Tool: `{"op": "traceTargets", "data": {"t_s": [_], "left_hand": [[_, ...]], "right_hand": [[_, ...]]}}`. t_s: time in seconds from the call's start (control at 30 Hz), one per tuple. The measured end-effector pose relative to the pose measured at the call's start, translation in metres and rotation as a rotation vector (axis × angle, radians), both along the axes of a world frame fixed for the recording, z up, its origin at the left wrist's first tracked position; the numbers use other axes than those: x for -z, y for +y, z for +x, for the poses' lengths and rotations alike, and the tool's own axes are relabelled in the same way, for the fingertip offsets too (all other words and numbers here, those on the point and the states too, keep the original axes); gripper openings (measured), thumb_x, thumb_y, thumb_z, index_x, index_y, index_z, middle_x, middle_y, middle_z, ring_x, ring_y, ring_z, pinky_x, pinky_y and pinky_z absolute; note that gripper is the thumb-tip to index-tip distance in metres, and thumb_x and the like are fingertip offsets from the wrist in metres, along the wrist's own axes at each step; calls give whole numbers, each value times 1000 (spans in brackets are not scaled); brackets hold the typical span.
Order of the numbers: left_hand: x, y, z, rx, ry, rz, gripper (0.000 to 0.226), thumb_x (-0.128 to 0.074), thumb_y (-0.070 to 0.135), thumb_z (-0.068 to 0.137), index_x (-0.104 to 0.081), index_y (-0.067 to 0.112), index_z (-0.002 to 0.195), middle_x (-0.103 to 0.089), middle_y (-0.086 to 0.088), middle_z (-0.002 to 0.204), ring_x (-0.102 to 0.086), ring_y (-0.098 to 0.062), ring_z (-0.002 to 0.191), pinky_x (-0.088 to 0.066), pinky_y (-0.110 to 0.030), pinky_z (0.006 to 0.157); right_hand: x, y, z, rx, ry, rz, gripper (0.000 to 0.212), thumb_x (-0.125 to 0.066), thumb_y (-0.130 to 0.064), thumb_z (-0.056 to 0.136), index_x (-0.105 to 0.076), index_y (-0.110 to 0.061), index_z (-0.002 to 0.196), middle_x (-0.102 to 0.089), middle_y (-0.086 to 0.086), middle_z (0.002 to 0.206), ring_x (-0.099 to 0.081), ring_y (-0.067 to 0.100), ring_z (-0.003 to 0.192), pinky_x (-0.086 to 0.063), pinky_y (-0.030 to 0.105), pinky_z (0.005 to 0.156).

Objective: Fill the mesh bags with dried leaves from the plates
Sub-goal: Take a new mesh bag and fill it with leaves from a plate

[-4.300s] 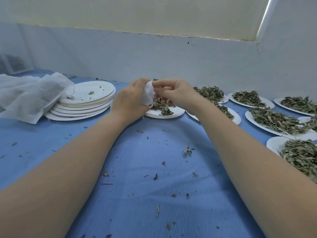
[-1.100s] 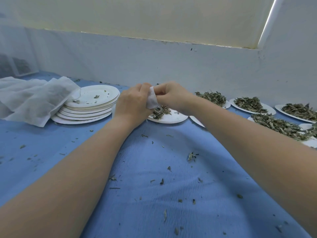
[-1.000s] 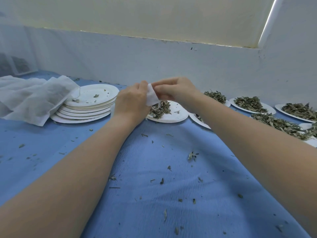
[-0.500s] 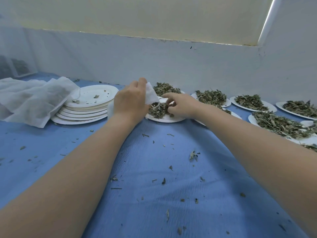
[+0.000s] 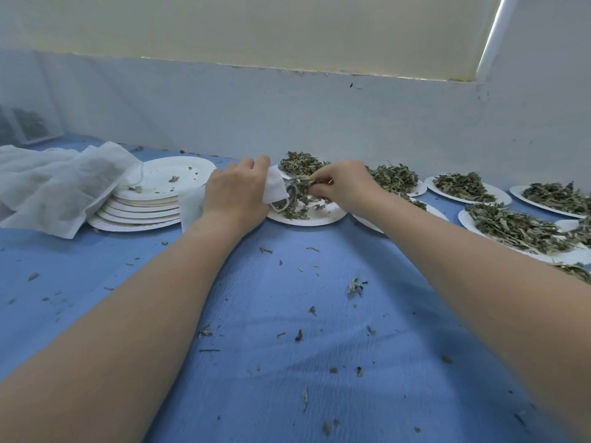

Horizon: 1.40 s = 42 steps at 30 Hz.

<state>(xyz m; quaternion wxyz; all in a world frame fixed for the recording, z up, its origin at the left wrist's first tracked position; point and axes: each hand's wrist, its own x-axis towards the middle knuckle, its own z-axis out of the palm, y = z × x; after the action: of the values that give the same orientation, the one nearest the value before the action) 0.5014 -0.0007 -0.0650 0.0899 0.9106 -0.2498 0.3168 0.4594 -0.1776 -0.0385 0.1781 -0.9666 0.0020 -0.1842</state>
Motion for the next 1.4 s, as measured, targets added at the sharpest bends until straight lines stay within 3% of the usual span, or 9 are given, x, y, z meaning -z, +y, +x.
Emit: {"op": "traceTargets", "data": {"t_s": [0.13, 0.43, 0.57, 0.73, 0.87, 1.0, 1.13, 1.23, 1.4], "left_hand": [[-1, -1, -2, 18, -10, -29, 48, -58, 12, 75, -46, 9, 121, -58, -11, 105, -53, -34, 96, -37, -38, 76], [0, -4, -2, 20, -27, -10, 45, -58, 11, 74, -48, 8, 118, -58, -11, 103, -53, -33, 92, -35, -37, 74], [0, -7, -3, 60, -43, -31, 42, -59, 12, 74, -50, 7, 115, -59, -12, 102, -53, -33, 91, -29, -33, 68], [0, -10, -7, 109, -39, -126, 36, -61, 20, 78, -51, 3, 109, -60, -15, 98, -54, -34, 88, -25, -32, 66], [-1, -7, -7, 109, -23, -179, 37, -61, 22, 80, -52, 4, 111, -61, -15, 101, -55, -34, 89, -25, -31, 66], [-4, -13, -11, 133, -26, -182, 36, -59, 21, 81, -54, 3, 113, -61, -15, 103, -55, -34, 91, -25, -32, 67], [-6, -13, -12, 113, -34, -179, 36, -56, 21, 83, -53, 1, 113, -60, -16, 104, -54, -34, 91, -25, -32, 66], [-7, -8, -10, 100, -41, -179, 33, -58, 18, 82, -52, 3, 110, -60, -15, 100, -54, -33, 87, -26, -31, 63], [-8, -6, -7, 59, -19, -190, 27, -53, 15, 85, -49, 5, 110, -59, -14, 101, -54, -34, 88, -29, -33, 62]], "right_hand": [[-16, -5, -10, -2, -88, 64, 17, -66, -16, 86, -73, -14, 102, -71, 9, 93, -65, 25, 87, -47, 29, 85], [-25, 16, -18, -169, -138, -204, 18, -62, -11, 88, -73, -6, 101, -65, 17, 95, -57, 26, 84, -41, 30, 78], [-22, 34, -12, -169, -108, -236, 14, -57, -7, 84, -66, 3, 80, -49, 14, 67, -38, 25, 66, -32, 27, 56], [-23, 37, -11, -174, -10, 235, 15, -66, -16, 83, -71, -13, 97, -70, -1, 84, -59, 8, 76, -46, 17, 71], [-23, 30, -12, -273, 110, 633, 31, -71, -6, 82, -64, -1, 111, -71, 14, 101, -67, 17, 89, -53, 32, 90], [-19, 36, -4, -123, 49, 564, 15, -79, -14, 72, -74, -12, 87, -72, 12, 91, -68, 26, 90, -53, 43, 89], [-19, 45, 3, -216, 141, 525, 2, -70, -11, 80, -71, -11, 82, -64, 3, 75, -57, 12, 74, -48, 23, 75], [-25, 44, 2, -376, 274, 523, 10, -61, -9, 89, -67, -2, 90, -67, 14, 92, -61, 16, 88, -48, 29, 94], [-20, 32, 3, -330, 60, 881, 11, -64, -7, 86, -71, -3, 95, -72, 13, 90, -67, 17, 79, -55, 27, 85]]}}
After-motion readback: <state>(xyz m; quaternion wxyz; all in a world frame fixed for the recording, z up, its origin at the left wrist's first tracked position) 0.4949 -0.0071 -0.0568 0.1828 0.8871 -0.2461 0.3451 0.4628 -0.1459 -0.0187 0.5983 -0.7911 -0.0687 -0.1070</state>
